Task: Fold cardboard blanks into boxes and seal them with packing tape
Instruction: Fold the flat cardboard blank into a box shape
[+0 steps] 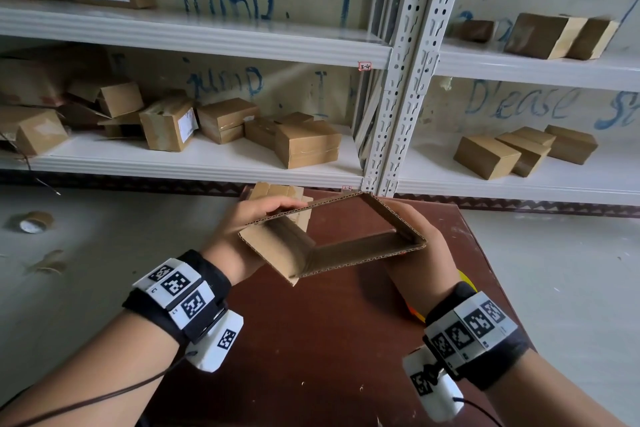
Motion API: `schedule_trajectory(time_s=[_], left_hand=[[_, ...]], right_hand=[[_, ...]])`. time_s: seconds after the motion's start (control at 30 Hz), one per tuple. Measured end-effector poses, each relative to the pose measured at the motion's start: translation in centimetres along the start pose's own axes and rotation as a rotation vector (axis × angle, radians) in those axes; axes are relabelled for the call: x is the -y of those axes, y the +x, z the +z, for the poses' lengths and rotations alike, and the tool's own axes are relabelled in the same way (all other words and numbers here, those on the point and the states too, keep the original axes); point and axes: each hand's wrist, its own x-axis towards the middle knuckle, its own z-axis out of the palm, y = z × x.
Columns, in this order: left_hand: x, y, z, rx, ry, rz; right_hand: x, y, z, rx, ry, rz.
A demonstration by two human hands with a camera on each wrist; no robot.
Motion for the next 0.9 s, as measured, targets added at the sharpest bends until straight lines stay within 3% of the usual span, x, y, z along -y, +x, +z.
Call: schedule_trajectory(time_s=[0.07, 0.17, 0.27, 0.37, 0.4, 0.53, 0.67, 0.73, 0.77, 0.8, 0.9], left_hand=[[-0.3, 0.0, 0.3, 0.021, -0.067, -0.075], [-0.6, -0.2, 0.5, 0.074, -0.047, -0.057], [-0.5, 1.1, -0.4, 0.043, 0.007, -0.068], [-0.1, 2.7, -1.4, -0.106, -0.032, -0.308], [-0.1, 2.8, -1.4, -0.136, -0.073, -0.326], [-0.8, 1.6, -0.8, -0.175, -0.163, -0.253], [-2.1, 1.5, 0.5, -0.178, -0.426, -0.342], [-2.6, 1.2, 0.9, -0.156, -0.516, -0.279], [-2.5, 1.1, 0.7, -0.125, -0.468, -0.211], [-2.4, 1.2, 0.9, -0.133, -0.481, -0.274], [-1.7, 1.0, 0.9, -0.172, -0.379, -0.229]], right_hand=[[0.4, 0.0, 0.3, -0.018, 0.018, -0.015], [0.7, -0.1, 0.4, -0.012, 0.01, -0.04], [0.6, -0.1, 0.5, 0.001, -0.004, -0.075], [1.1, -0.3, 0.7, -0.049, 0.022, -0.098], [1.3, -0.4, 0.8, -0.061, 0.033, -0.083], [0.8, -0.6, 1.1, -0.045, 0.082, -0.004], [0.1, -0.5, 1.3, -0.062, 0.078, -0.009], [0.1, -0.4, 1.4, -0.072, 0.047, 0.0], [0.1, -0.5, 1.6, -0.084, 0.022, 0.019], [0.1, -0.5, 1.7, -0.096, 0.0, 0.039], [0.0, -0.6, 2.2, -0.083, -0.029, 0.067]])
